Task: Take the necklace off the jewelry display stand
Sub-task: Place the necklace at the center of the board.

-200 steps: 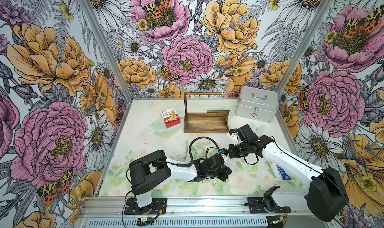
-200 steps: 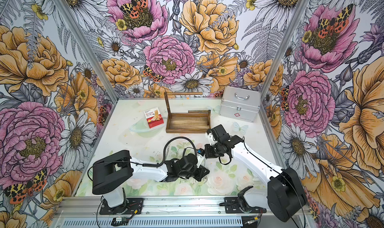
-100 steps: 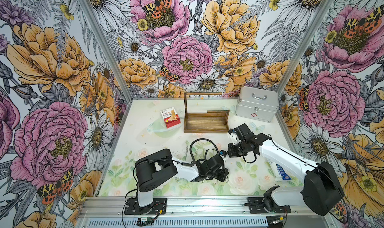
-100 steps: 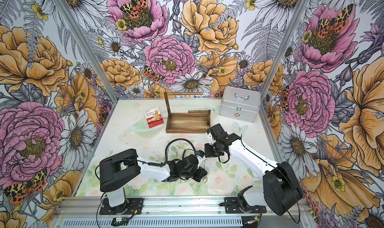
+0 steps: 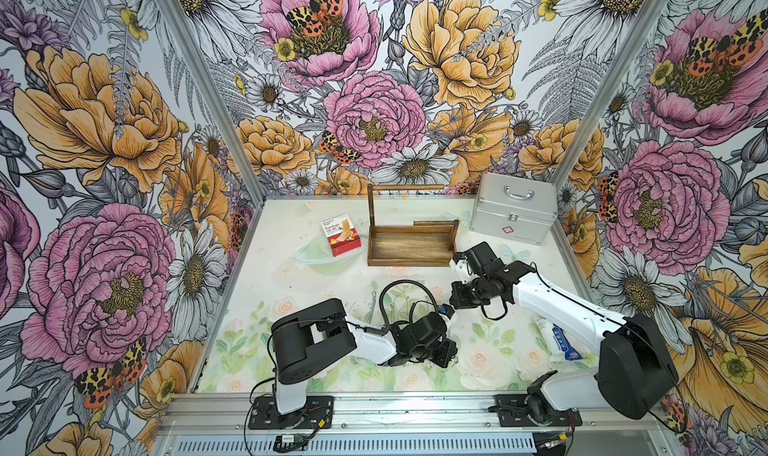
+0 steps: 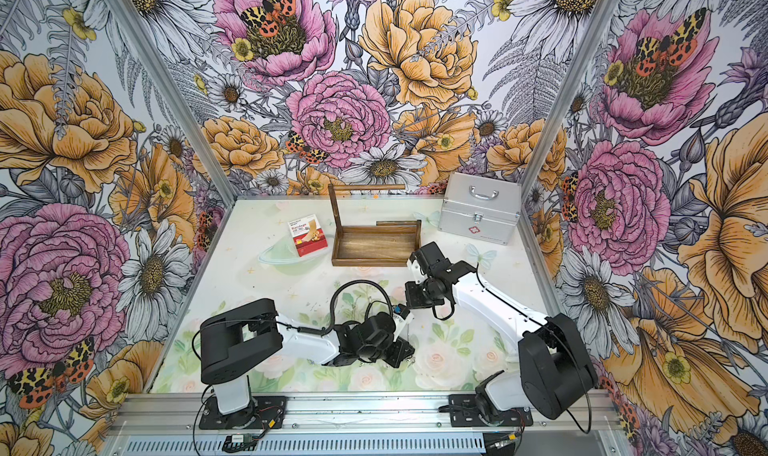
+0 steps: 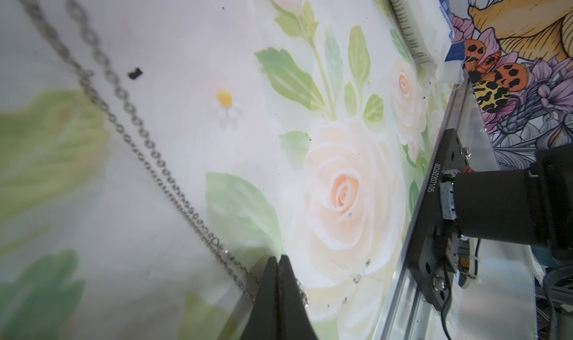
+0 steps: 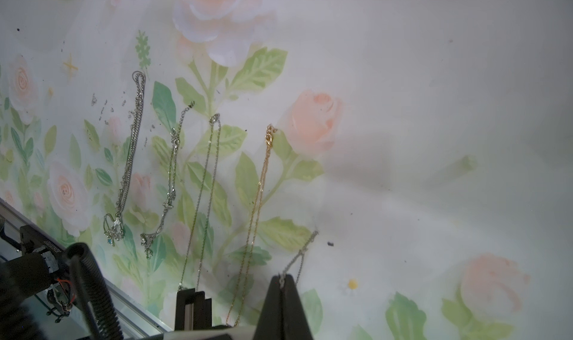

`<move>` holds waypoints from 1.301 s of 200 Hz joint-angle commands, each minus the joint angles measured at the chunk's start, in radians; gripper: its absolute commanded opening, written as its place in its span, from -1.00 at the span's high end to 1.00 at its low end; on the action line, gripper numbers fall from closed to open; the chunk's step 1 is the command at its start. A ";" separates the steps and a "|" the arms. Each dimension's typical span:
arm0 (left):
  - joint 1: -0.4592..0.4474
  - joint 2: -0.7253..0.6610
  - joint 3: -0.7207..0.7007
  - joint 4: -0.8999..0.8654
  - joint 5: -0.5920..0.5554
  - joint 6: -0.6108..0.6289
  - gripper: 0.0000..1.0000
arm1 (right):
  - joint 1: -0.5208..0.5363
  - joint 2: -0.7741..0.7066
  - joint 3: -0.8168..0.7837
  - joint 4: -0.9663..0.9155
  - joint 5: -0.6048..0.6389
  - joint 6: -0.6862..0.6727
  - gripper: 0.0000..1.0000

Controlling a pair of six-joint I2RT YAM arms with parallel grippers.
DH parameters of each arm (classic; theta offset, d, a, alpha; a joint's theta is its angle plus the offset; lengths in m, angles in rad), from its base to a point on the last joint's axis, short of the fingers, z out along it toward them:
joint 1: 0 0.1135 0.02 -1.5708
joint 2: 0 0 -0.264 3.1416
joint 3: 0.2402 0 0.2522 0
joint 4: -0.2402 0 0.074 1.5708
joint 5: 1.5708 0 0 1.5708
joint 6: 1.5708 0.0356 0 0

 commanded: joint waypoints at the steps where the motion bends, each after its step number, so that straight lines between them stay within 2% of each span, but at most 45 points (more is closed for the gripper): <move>1: -0.003 -0.015 -0.033 -0.014 0.026 0.007 0.99 | 0.007 0.021 0.038 0.024 0.031 -0.012 1.00; 260: 0.012 0.000 -0.061 0.016 0.061 0.006 0.93 | 0.024 0.298 0.172 0.024 0.221 -0.047 1.00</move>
